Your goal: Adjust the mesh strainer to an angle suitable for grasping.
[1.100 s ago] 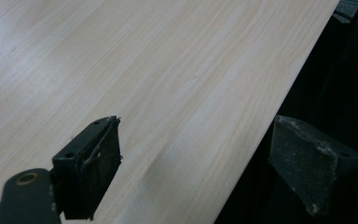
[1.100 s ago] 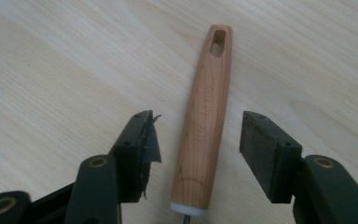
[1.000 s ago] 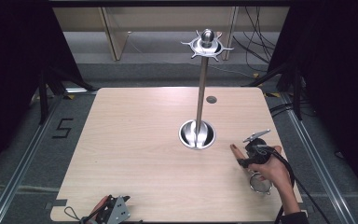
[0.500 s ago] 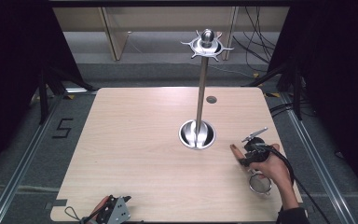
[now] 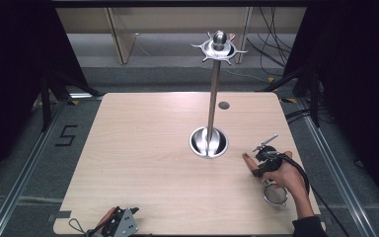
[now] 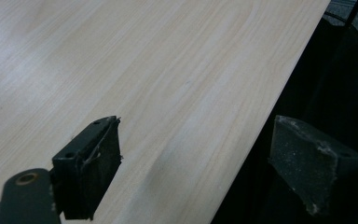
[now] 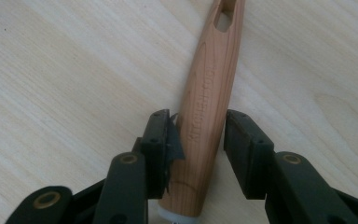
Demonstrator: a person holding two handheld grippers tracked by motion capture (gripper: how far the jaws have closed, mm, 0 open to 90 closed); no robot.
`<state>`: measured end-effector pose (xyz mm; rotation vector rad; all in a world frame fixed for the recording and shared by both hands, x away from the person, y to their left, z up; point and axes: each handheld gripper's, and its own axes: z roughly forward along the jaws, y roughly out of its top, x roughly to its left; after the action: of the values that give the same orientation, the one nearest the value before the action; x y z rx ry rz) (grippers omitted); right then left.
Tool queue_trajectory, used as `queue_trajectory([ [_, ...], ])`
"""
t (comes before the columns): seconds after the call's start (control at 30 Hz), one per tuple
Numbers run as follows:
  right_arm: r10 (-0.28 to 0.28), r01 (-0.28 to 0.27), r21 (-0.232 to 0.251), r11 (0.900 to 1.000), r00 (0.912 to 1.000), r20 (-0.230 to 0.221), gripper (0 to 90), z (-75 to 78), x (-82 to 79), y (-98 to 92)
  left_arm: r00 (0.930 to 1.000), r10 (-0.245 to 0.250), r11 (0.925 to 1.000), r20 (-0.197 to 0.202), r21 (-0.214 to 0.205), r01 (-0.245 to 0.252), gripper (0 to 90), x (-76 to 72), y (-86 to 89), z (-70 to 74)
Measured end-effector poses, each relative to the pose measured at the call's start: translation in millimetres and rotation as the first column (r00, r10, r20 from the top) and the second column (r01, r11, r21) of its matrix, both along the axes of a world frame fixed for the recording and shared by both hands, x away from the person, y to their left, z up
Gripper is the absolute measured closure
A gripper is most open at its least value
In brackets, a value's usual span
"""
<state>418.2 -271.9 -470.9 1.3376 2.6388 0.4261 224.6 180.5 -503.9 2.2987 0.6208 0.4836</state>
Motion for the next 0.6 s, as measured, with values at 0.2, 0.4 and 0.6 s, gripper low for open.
queue_trajectory([
  [0.2,0.013,-0.013,-0.022,0.9997,0.9997,-0.022,65.4,-4.8,2.8,3.1,1.0,-0.004,0.9999,0.001,0.011,0.003,15.6,0.1,0.4,0.6],
  [0.4,0.04,-0.04,-0.027,0.9988,0.9991,-0.018,70.5,-4.3,3.2,5.6,1.0,-0.005,0.9999,0.002,0.009,0.005,15.6,0.0,0.4,0.7],
  [0.6,0.057,-0.057,-0.042,0.9975,0.9984,-0.001,70.7,-0.3,2.1,6.8,1.0,-0.006,0.9997,0.004,0.023,0.006,15.6,0.4,1.0,1.3],
])
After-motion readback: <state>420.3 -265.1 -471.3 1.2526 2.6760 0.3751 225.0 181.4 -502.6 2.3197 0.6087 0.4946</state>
